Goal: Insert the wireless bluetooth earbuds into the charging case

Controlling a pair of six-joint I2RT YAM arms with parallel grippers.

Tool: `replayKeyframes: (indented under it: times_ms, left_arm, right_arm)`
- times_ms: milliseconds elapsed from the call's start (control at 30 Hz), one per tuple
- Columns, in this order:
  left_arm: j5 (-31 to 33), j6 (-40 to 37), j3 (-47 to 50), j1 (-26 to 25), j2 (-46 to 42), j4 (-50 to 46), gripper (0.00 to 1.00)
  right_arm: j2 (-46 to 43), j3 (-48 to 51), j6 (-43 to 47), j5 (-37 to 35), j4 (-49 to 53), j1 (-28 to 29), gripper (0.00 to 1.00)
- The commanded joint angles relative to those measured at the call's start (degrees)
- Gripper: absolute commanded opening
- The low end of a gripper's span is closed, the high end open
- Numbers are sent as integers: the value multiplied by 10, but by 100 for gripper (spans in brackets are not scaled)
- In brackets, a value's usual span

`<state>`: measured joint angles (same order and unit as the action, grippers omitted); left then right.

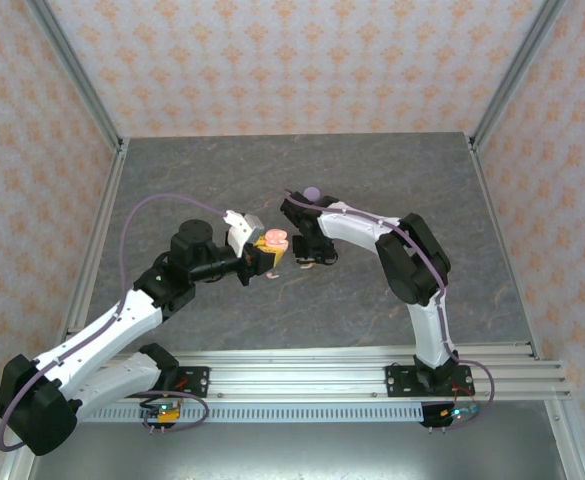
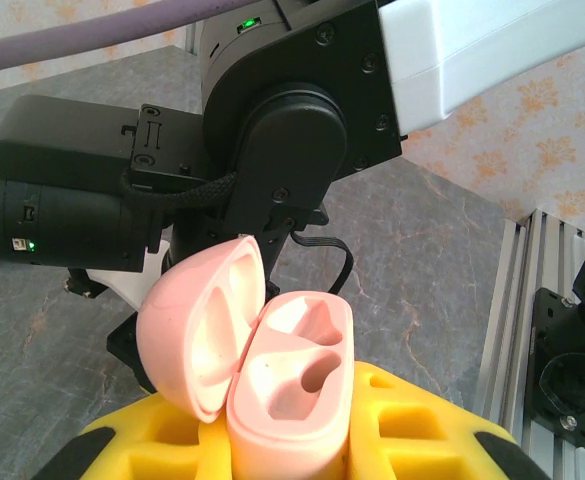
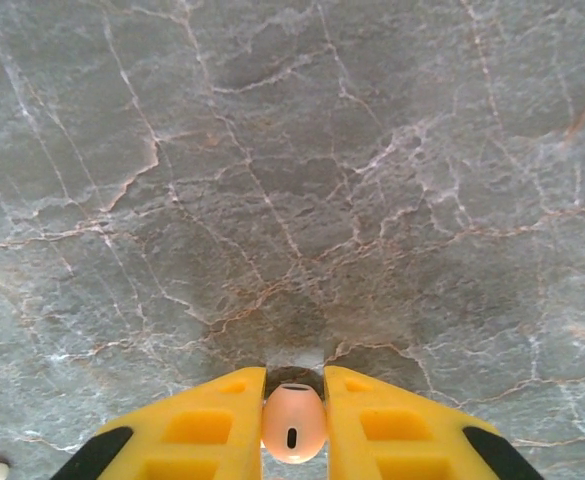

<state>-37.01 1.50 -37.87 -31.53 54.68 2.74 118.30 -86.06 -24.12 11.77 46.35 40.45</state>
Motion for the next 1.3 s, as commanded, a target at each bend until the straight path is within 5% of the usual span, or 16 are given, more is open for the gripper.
replayKeyframes:
  times_ms: [0,500,633,867,1067,1267]
  left_arm:
    - [-1,-2,-12,-2,1,2,11]
    - [1,0,-14,-2,4,1,11]
    - [2,-2,-16,-2,5,-2,11]
    - [1,-3,-20,-2,9,-5,11]
    - [1,-3,-20,-3,7,-7,11]
    - [0,-4,-21,-2,10,-6,11]
  right_arm:
    - [-5,3,40,-41,35,-11,20]
    - [11,-16,279,-76,103,-52,23]
    - [13,-32,270,-59,103,-53,37]
    - [-30,-32,217,-19,74,-54,44]
    - [-84,19,139,-46,43,-68,42]
    - [-135,91,73,-72,5,-87,28]
